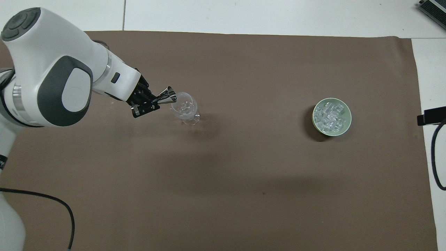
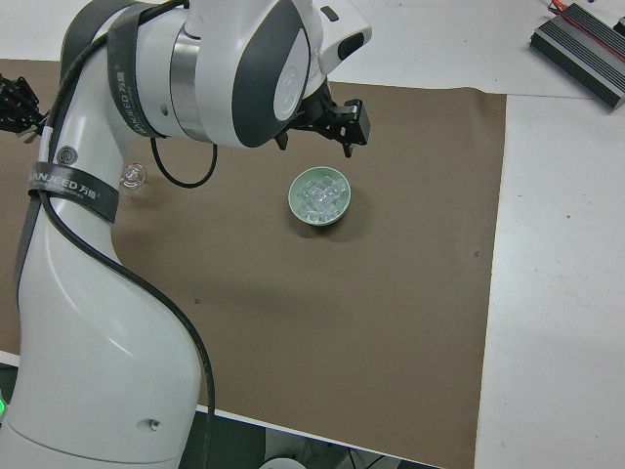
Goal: Pour wine and add ice with both arms
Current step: 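Tilt the jigger with the left gripper to pour into the clear glass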
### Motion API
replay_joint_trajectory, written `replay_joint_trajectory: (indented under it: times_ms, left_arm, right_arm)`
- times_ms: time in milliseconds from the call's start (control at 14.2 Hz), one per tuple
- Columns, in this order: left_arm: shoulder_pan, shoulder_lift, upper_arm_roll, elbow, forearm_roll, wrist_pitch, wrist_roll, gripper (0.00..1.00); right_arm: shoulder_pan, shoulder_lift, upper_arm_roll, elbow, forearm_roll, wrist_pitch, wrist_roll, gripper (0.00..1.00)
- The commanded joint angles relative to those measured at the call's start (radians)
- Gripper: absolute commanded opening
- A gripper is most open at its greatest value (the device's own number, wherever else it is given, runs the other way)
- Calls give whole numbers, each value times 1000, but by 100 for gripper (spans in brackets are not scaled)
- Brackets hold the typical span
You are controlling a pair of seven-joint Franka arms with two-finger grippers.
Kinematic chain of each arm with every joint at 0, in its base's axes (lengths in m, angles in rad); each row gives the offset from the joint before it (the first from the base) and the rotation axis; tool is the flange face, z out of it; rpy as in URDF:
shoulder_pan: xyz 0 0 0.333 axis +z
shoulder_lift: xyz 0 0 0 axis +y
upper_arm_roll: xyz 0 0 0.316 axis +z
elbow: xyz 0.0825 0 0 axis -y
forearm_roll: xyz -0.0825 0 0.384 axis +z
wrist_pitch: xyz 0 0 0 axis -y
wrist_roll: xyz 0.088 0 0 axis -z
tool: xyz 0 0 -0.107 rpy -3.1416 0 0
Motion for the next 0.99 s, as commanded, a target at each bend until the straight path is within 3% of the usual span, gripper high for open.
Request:
replay_joint_trajectory:
  times_ms: [0, 916]
  left_arm:
    - [-41, -5, 25, 9, 43, -4, -26, 0]
    - [-81, 5, 30, 46, 181, -8, -73, 0]
  right_arm:
    - [-6, -13, 5, -8, 19, -5, 19, 100]
    - [-6, -13, 5, -8, 19, -5, 19, 100]
